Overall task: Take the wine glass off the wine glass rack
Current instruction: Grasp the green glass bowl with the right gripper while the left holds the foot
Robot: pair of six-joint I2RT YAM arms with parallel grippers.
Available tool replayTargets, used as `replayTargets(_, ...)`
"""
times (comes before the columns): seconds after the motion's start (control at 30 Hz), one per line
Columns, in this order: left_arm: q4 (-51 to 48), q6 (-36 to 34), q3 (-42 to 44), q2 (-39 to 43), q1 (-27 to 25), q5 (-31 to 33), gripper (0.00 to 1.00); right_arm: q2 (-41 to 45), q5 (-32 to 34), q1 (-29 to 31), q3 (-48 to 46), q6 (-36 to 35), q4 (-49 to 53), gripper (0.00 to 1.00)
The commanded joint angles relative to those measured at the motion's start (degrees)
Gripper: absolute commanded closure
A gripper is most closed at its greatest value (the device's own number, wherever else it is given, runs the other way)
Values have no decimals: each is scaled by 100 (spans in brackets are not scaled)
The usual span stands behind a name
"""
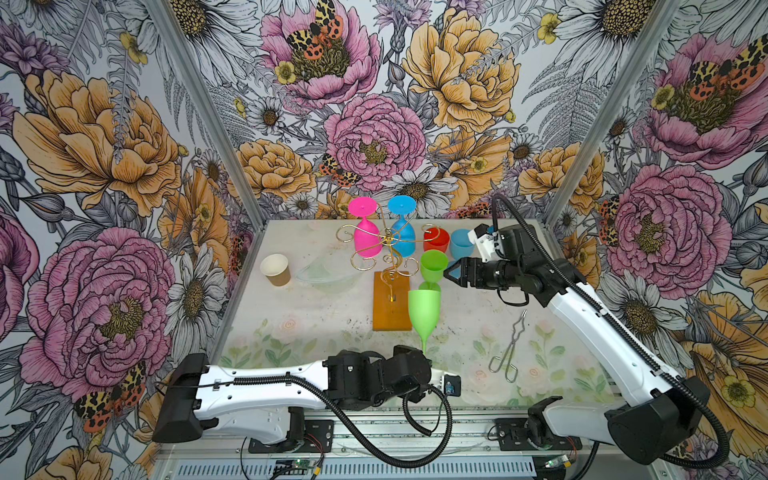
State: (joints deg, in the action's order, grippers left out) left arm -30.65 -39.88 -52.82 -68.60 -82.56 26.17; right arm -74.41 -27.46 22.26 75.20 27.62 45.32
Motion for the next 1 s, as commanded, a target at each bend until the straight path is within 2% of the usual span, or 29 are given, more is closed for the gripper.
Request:
replayTargets(0.0,481,-983,157,-14,-33,829,100,-132,-372,146,136,85,-27,27)
replayTargets(0.2,758,-2152,589,29,-32,1568,100,-74,-573,233,-9,147,-34,32)
replayTargets(0.53,1684,-3716,1286,441,104,1966,100,-111,-930,299,-234,156,-31,43)
replayTargets(0.83,2609,-4775,1798,492,230,2242,100,-173,-1155,303,-252,117,-32,55)
replayTargets(0.97,2713,-4952,1801,485,314,2325,100,-229,-1254,299,-286,96,-32,66)
